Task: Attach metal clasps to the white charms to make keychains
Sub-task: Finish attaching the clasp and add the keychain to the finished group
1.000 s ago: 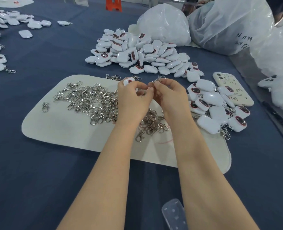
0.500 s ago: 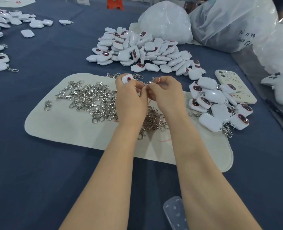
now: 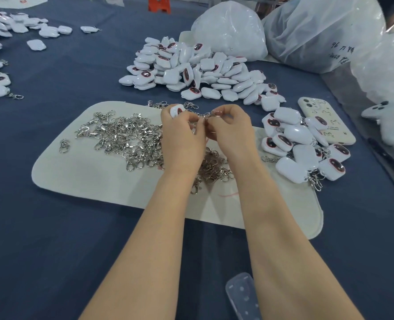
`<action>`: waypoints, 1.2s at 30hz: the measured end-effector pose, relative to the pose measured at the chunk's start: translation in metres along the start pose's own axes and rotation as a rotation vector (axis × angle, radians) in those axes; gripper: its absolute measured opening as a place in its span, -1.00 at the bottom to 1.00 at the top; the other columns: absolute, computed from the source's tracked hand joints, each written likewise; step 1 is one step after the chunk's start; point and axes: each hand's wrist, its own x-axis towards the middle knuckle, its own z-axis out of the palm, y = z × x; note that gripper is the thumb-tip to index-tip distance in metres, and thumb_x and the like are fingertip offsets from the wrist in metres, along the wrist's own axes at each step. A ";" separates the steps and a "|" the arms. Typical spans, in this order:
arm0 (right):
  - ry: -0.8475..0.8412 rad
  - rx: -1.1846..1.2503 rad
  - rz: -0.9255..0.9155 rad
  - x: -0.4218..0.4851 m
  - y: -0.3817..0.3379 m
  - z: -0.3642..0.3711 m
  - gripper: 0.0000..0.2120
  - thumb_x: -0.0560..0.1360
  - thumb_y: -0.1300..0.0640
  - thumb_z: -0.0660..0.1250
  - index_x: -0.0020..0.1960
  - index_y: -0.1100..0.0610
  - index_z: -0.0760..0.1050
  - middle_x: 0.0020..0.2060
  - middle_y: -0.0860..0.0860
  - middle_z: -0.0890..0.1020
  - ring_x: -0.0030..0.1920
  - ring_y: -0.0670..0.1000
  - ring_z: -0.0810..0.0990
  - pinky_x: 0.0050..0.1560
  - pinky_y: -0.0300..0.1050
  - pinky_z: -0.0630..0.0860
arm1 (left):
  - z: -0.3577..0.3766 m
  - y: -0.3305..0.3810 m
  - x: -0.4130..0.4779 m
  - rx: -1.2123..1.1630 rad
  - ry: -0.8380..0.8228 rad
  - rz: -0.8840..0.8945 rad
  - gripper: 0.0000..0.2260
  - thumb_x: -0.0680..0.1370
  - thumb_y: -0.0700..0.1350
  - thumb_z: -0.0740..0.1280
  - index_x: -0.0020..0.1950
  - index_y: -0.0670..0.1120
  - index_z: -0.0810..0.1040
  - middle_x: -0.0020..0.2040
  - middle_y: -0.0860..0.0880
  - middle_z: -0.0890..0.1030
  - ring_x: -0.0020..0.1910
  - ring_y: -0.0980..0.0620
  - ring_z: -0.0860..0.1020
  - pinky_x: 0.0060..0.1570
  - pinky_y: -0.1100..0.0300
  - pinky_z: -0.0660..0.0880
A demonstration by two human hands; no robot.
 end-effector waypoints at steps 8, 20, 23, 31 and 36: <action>-0.049 -0.060 0.003 -0.002 -0.002 0.003 -0.85 0.45 0.34 0.23 -0.17 0.11 0.43 -0.16 0.20 0.65 -0.08 0.19 0.65 0.07 0.21 0.55 | -0.002 0.002 0.000 -0.033 0.014 -0.023 -0.92 0.55 -0.18 0.30 -0.02 -0.12 0.59 0.11 0.00 0.33 -0.33 0.47 0.39 -0.28 0.63 0.30; -0.063 -0.064 -0.051 -0.003 0.000 0.002 -0.90 0.50 0.28 0.25 -0.05 0.12 0.47 -0.14 0.17 0.65 -0.09 0.14 0.66 0.07 0.16 0.56 | 0.000 0.005 -0.001 -0.055 -0.002 -0.058 -0.89 0.55 -0.16 0.31 0.04 -0.11 0.59 0.06 0.00 0.34 -0.29 0.35 0.38 -0.27 0.55 0.34; -0.052 -0.062 -0.041 -0.002 0.002 0.000 -0.88 0.50 0.28 0.24 -0.08 0.10 0.48 -0.18 0.13 0.67 -0.14 0.08 0.67 0.05 0.13 0.59 | -0.003 0.006 -0.001 -0.055 0.040 -0.045 -0.91 0.54 -0.20 0.31 -0.01 -0.12 0.59 0.04 -0.01 0.35 -0.28 0.40 0.37 -0.28 0.66 0.25; -0.042 -0.029 -0.067 -0.002 0.001 -0.005 -0.86 0.53 0.29 0.24 -0.10 0.08 0.48 -0.16 0.05 0.69 -0.25 -0.11 0.66 0.00 -0.06 0.60 | -0.004 0.010 -0.004 -0.108 0.031 -0.079 -0.92 0.54 -0.18 0.31 -0.04 -0.14 0.58 0.07 -0.07 0.37 -0.33 0.68 0.29 -0.35 0.70 0.22; 0.004 -0.019 -0.149 -0.002 -0.001 -0.002 -0.79 0.52 0.31 0.25 -0.15 0.01 0.46 -0.13 0.11 0.68 -0.19 0.03 0.59 -0.05 -0.06 0.50 | -0.001 0.010 -0.002 -0.123 0.017 -0.101 -0.83 0.55 -0.12 0.32 -0.04 -0.22 0.61 0.00 -0.15 0.47 -0.40 0.49 0.43 -0.39 0.55 0.36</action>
